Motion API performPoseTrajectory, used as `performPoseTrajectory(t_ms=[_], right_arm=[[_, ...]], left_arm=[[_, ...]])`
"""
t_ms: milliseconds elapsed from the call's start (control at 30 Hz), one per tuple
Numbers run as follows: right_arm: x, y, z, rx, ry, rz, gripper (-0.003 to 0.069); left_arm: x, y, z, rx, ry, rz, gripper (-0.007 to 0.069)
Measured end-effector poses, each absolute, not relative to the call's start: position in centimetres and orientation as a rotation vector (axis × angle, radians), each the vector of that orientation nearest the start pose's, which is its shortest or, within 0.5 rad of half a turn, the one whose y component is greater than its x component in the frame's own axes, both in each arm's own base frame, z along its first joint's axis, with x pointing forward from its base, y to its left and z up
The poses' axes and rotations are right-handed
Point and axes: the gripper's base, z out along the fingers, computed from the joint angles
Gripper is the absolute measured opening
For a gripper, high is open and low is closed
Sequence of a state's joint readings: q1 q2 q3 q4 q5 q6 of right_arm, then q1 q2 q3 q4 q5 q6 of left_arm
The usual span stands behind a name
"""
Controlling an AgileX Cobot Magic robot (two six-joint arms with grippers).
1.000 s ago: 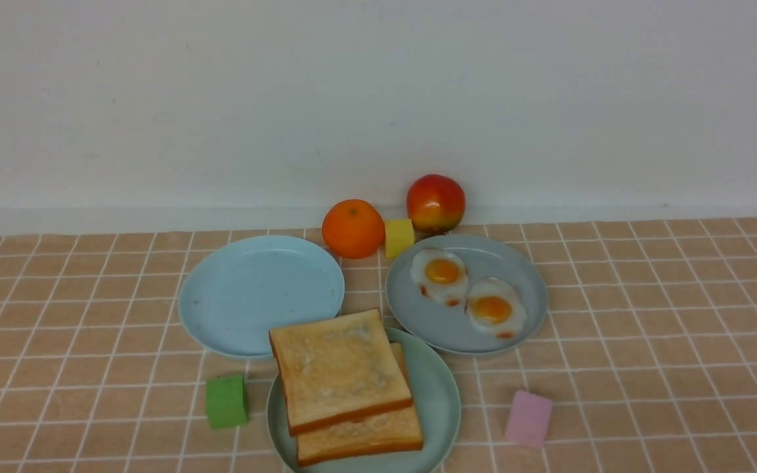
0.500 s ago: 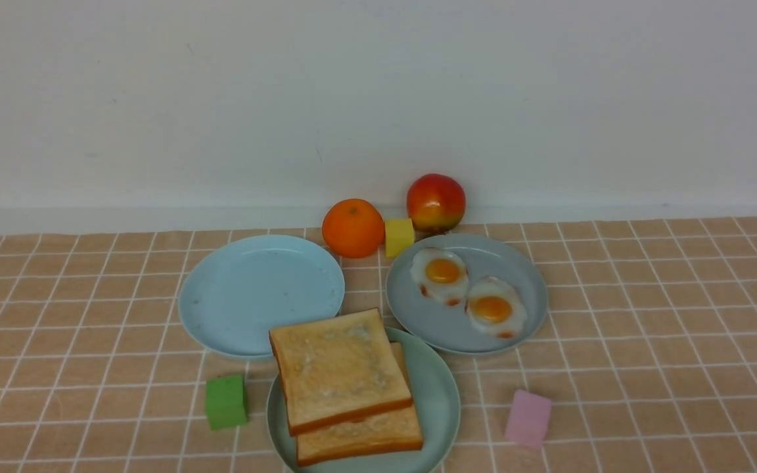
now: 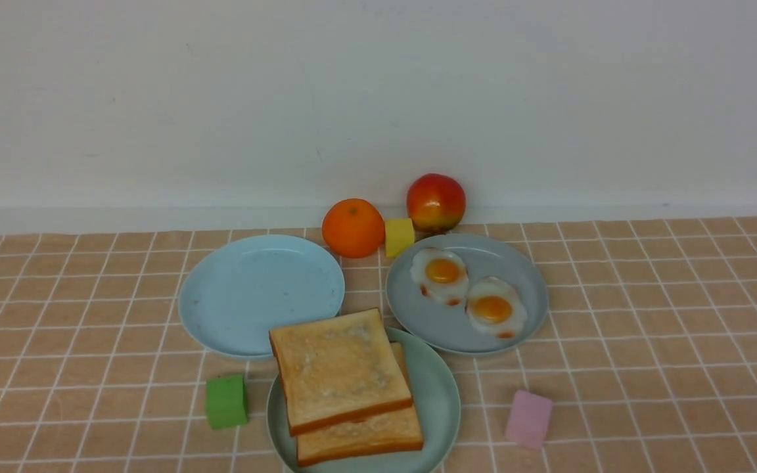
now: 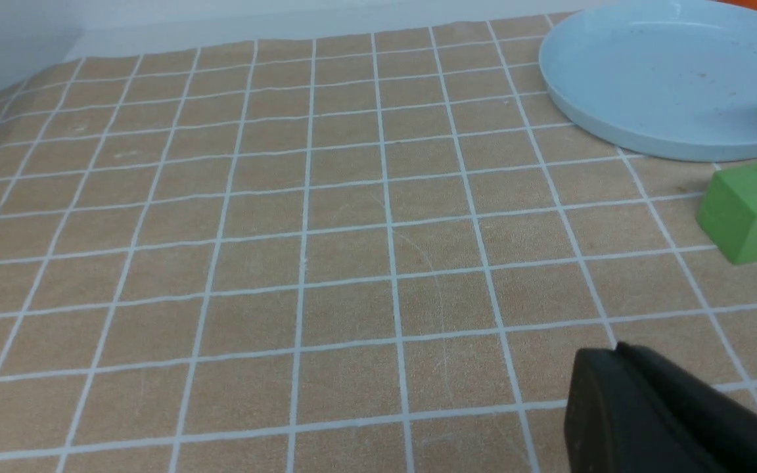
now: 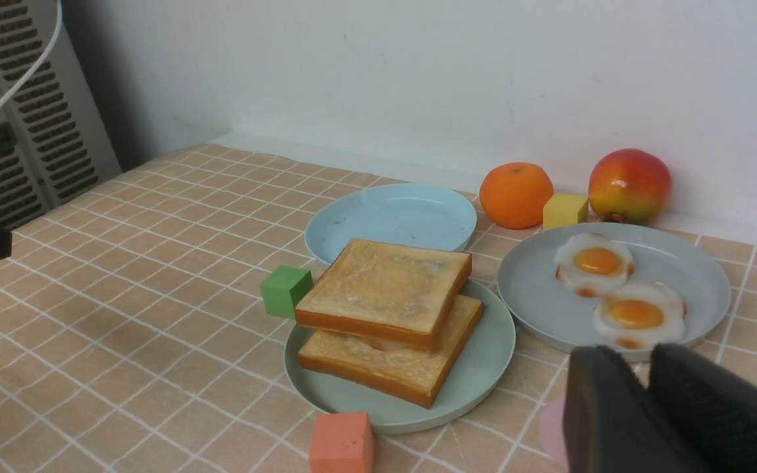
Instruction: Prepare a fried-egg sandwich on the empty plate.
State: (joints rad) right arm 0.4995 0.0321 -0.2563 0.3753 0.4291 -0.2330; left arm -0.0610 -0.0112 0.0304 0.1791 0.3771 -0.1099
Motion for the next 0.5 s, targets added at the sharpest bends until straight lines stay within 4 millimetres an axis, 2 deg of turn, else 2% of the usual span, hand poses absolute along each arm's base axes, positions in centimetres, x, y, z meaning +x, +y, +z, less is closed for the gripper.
performPoseTrajectory(t_ms=[367,500], right_arm=[[2.9,3.15,26.01,-0.439,1.636,0.584,0.0136],[3.28,2.72,26.04,-0.358,1.641,0.476,0.0141]], left_arm=[[5.28,0.28,17.02,0.065,1.873,0.059,0.0011],[5.28,0.28,17.02,0.065,1.873,0.059,0.0015]])
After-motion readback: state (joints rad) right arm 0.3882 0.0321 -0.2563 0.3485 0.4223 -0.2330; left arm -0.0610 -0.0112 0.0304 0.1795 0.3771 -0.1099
